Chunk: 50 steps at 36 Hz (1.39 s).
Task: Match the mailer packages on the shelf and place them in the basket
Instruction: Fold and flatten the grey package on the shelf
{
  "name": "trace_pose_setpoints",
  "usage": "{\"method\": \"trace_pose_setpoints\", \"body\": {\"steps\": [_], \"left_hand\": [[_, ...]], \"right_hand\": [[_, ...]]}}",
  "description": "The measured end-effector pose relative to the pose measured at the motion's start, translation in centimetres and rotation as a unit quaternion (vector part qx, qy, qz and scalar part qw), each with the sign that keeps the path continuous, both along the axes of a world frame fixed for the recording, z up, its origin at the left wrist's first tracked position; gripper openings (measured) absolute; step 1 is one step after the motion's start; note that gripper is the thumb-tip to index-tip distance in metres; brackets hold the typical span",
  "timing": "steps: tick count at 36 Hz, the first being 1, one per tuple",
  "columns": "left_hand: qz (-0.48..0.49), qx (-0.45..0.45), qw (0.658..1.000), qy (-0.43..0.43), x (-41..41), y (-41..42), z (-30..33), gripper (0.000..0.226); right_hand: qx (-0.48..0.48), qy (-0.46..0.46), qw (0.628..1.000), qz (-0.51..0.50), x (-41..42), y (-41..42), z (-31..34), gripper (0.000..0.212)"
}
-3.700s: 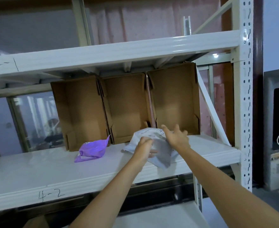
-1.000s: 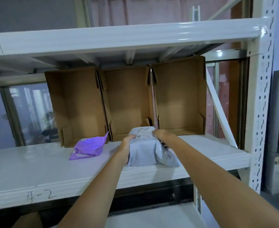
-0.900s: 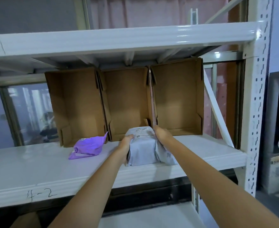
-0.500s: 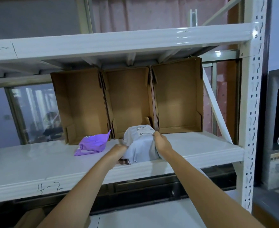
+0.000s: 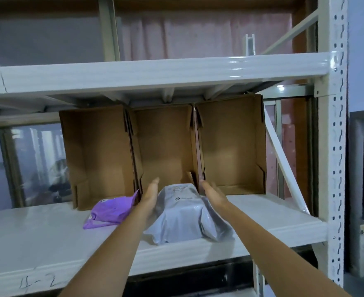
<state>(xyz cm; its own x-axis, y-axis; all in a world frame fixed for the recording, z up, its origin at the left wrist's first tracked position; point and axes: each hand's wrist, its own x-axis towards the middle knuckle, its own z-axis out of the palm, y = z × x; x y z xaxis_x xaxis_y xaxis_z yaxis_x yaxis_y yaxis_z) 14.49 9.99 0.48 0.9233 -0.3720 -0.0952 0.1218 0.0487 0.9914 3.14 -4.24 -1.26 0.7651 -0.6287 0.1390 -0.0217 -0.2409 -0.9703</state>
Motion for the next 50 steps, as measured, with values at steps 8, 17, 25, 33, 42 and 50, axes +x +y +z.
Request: {"method": "trace_pose_setpoints", "body": {"steps": [8, 17, 25, 33, 42, 50], "left_hand": [[-0.029, -0.067, 0.997, -0.009, 8.5, -6.5, -5.4, 0.032], [-0.079, -0.049, 0.996, 0.006, 2.5, -4.3, -2.7, 0.029], [-0.069, -0.090, 0.993, 0.032, 1.8, -4.3, -2.3, 0.032], [-0.091, -0.151, 0.984, 0.032, 0.5, -4.6, -2.2, 0.035], [-0.081, -0.161, 0.982, 0.052, 1.5, -4.2, -3.1, 0.031], [-0.036, -0.032, 0.999, -0.026, 1.7, -2.7, -1.4, 0.027]], "right_hand": [[0.149, -0.057, 0.982, 0.101, 6.2, -1.8, -0.1, 0.009], [0.209, 0.016, 0.975, 0.072, 7.1, -1.9, 0.0, 0.023], [0.224, 0.010, 0.972, 0.070, 6.5, -1.7, 0.6, 0.024], [0.323, -0.047, 0.939, 0.106, 5.9, -1.1, -0.1, 0.019], [0.299, -0.031, 0.951, 0.073, 6.7, -1.6, -0.5, 0.011], [0.046, -0.014, 0.999, 0.012, 2.8, -1.6, 1.1, 0.026]]}}
